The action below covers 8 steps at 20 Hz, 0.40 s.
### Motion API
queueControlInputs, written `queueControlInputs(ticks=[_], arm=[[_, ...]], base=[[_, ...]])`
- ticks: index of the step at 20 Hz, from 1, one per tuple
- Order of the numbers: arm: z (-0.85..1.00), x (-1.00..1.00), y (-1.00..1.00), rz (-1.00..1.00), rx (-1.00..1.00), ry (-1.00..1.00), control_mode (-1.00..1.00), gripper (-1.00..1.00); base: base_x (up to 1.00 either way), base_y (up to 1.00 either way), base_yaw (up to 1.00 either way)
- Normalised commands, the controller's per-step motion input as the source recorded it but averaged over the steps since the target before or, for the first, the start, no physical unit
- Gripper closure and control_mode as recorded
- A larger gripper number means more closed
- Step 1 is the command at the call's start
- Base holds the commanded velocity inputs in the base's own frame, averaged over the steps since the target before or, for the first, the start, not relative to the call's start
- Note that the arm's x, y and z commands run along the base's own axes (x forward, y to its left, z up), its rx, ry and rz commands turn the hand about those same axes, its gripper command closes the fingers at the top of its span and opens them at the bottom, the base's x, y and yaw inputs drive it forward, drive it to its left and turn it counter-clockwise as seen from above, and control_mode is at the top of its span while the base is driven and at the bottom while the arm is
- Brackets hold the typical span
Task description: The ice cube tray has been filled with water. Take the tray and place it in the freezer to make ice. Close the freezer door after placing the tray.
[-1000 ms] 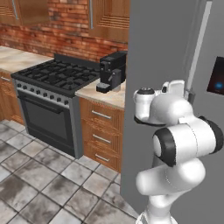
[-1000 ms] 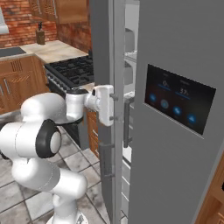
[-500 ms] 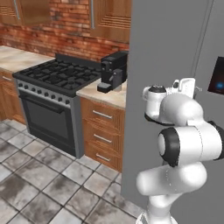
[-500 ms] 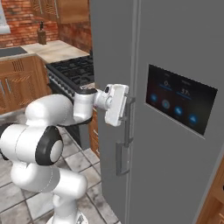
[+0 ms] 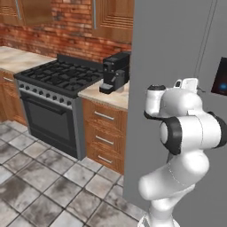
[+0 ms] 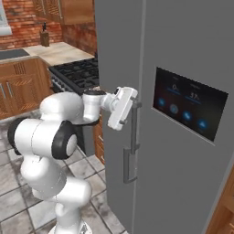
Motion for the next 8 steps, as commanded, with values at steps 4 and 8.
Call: queueControlInputs(ticks=[4, 8], arm=[[0.09, -1.0, 0.14, 0.36, 0.0, -0.24, -1.0, -1.0], [0.02, -0.9, 0.27, 0.38, 0.0, -0.25, -1.0, -1.0]], base=[[0.0, 0.0, 0.0], [0.0, 0.0, 0.0]])
